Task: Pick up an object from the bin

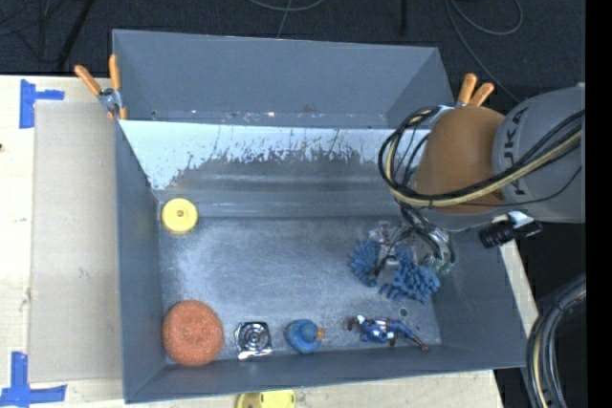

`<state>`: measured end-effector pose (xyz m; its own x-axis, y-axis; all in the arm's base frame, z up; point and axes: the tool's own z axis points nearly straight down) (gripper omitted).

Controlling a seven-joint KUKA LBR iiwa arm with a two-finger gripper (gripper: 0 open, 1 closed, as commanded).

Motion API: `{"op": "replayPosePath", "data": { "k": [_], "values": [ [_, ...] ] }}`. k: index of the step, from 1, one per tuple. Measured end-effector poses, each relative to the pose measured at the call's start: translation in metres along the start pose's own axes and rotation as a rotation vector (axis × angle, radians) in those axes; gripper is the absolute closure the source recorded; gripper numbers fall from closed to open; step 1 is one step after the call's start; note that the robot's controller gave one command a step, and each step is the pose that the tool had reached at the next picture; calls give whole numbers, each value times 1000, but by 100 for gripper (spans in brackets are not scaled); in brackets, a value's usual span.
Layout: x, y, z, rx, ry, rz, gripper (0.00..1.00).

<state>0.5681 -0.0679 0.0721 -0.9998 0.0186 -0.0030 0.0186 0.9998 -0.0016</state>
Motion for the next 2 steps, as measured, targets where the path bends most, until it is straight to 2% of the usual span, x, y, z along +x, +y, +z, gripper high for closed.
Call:
{"op": "replayPosePath", "data": {
  "k": [1, 2],
  "values": [
    [0, 0, 0, 0, 0, -1, 100],
    [-44, -40, -189, 0, -6, -28, 100]
  ]
}}
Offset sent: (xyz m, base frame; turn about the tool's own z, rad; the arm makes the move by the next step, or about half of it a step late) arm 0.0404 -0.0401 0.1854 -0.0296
